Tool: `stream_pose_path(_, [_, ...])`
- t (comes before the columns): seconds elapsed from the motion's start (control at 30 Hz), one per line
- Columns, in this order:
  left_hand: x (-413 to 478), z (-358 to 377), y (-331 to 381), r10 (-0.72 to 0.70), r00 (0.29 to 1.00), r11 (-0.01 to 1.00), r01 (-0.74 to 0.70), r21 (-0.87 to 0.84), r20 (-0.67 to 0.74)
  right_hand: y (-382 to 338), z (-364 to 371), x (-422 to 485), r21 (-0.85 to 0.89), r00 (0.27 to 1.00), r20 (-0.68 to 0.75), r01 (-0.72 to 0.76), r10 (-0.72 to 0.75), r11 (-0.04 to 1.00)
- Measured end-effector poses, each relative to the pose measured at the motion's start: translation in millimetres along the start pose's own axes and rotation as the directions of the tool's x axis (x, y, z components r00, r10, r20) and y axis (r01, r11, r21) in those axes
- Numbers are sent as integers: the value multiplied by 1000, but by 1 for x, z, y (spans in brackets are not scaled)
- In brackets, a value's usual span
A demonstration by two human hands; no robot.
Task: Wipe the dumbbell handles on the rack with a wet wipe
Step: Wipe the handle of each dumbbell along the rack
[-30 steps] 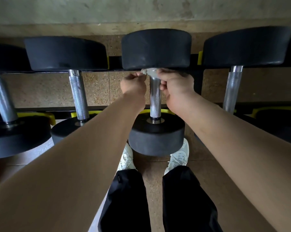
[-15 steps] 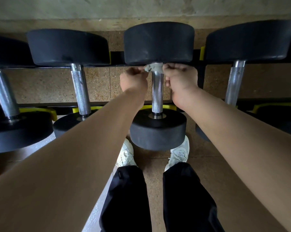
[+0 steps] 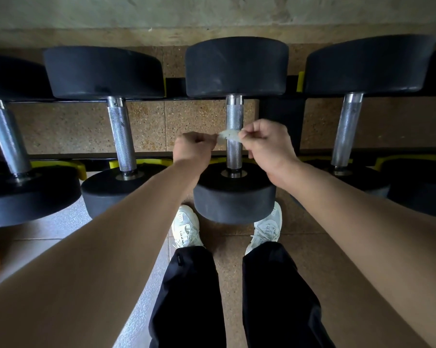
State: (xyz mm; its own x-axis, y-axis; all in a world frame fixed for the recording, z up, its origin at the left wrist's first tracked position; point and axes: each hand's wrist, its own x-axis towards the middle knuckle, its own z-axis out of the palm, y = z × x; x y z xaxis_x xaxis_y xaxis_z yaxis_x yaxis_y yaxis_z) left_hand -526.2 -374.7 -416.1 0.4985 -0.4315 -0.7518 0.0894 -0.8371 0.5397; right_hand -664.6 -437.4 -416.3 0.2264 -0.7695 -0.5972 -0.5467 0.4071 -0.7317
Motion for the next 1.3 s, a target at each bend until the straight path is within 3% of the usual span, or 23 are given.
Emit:
stream_pose_path(0.17, [0,-4,-2,85,986,967,-116,227,143,16,-12,2,-148,999,36,12,-6,989])
stream_pose_path(0.3, [3,-19,-12,-14,959,891,-117,438,284,22,-16,-7,-348,973,225,29,53,937])
stream_pose_path(0.37, [7,-22,-17,-49,959,857,-104,504,280,23,-15,-14,-402,964,259,44,67,915])
stream_pose_path(0.5, [12,-15,-14,-31,978,783,-105,614,207,21,-16,-15,-430,966,239,14,99,903])
stream_pose_path(0.67, [-3,-3,-8,18,943,800,-214,561,334,23,-31,-2,-510,972,160,-67,171,857])
stream_pose_path(0.87, [10,-15,-19,-7,998,729,-35,684,58,9,-13,-21,-513,959,271,72,82,855])
stream_pose_path(0.97, [10,-15,-17,-10,999,680,-23,733,40,9,-7,-23,-476,963,259,60,75,878])
stream_pose_path(1.07, [1,-11,-12,3,981,793,-121,598,194,16,-18,-8,-526,972,201,1,123,850])
stream_pose_path(1.17, [-10,-12,-13,-15,957,885,-121,449,288,28,-38,-1,-535,978,133,-63,158,842])
stream_pose_path(1.23, [-8,-15,-16,-26,973,926,-62,371,229,31,-51,-2,-406,988,65,-99,137,909])
stream_pose_path(1.3, [-5,-16,-15,-40,983,960,-12,279,178,27,-58,-2,-119,990,-9,-143,143,983])
